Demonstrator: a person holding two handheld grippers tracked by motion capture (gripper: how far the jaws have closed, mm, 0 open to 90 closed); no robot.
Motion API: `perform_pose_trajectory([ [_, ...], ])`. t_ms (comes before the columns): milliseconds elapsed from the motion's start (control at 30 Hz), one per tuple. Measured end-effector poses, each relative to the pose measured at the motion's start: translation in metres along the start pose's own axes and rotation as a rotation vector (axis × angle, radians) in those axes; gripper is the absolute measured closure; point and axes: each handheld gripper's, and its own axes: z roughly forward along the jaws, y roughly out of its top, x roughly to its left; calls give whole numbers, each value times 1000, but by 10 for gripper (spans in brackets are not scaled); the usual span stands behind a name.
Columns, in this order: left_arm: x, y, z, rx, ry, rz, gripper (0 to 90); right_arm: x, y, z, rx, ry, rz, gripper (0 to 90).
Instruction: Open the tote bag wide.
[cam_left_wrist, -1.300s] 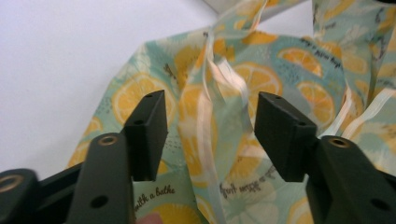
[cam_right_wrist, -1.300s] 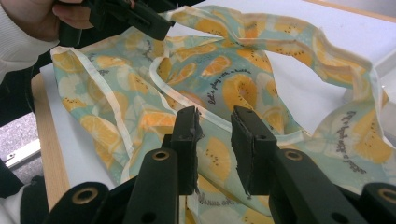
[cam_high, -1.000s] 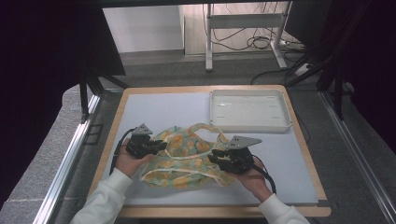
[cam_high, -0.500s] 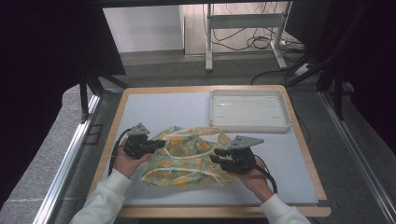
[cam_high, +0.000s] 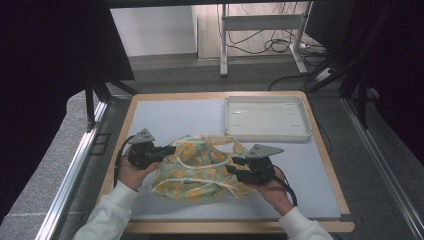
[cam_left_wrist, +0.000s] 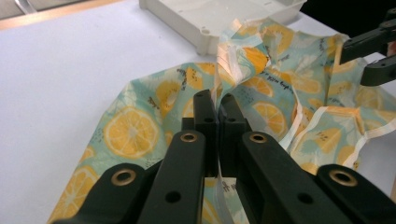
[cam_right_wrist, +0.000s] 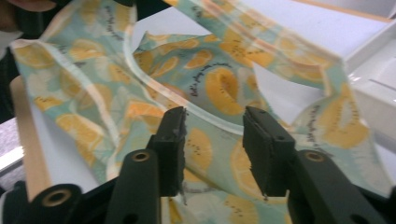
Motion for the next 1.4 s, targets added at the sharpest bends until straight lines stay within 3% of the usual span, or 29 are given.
perform_pose_trajectory([
  [200,0,1,-2,-7,3,0,899,-11,5,-2,-6,-91,0,457],
  [467,2,1,-6,-18,7,-6,899,-39,11,4,26,-153,22,392],
  [667,4,0,-8,-26,12,-13,899,-41,13,10,37,-130,17,386],
  [900,4,1,-10,-37,14,-15,899,-21,16,19,61,-27,-44,384],
  [1067,5,2,-12,-40,13,-18,899,-14,10,29,128,34,-68,331],
  [1167,5,1,-11,-38,11,-19,899,-11,5,35,169,46,-75,297],
  [1400,6,1,-11,-35,6,-24,899,2,0,48,218,17,-143,285],
])
